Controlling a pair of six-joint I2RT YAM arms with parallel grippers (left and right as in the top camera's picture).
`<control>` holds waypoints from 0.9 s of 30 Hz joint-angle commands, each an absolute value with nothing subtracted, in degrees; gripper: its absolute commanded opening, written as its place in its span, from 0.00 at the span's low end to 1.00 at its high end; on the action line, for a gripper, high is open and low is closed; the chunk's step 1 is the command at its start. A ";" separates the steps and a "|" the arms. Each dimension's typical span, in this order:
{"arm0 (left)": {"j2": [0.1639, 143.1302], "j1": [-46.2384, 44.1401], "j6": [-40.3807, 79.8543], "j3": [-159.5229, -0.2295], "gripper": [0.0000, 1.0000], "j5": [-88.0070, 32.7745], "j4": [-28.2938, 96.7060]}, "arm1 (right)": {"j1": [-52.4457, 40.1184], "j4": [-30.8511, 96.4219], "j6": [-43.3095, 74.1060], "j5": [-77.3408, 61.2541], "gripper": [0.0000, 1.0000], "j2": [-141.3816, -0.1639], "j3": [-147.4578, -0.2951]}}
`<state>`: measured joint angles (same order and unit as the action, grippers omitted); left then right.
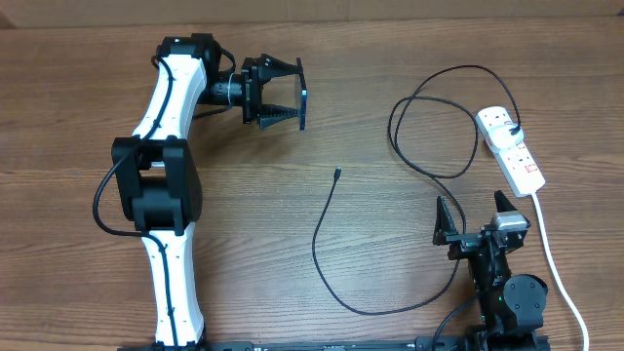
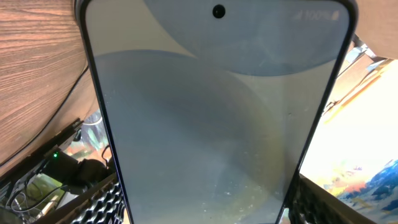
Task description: Plug charger to phone and switch on socket
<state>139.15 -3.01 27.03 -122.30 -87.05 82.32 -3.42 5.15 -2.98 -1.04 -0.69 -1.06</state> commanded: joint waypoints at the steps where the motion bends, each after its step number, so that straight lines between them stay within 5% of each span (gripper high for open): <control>1: 139.39 -2.92 27.00 -124.14 0.73 -90.63 82.56 | -3.57 4.82 -3.09 -0.56 1.00 -0.19 -0.47; 10: 139.37 -2.92 27.00 -124.14 0.73 -90.63 82.70 | -3.57 4.78 -3.05 -1.06 1.00 -0.19 -0.47; 20: 139.39 -2.92 26.98 -124.14 0.74 -90.63 82.67 | -3.60 -1.96 -1.32 -36.62 1.00 -0.19 -0.47; 27: 139.37 -2.92 27.00 -124.14 0.74 -90.63 82.70 | -3.57 -10.48 1.39 -37.47 1.00 -0.19 -0.47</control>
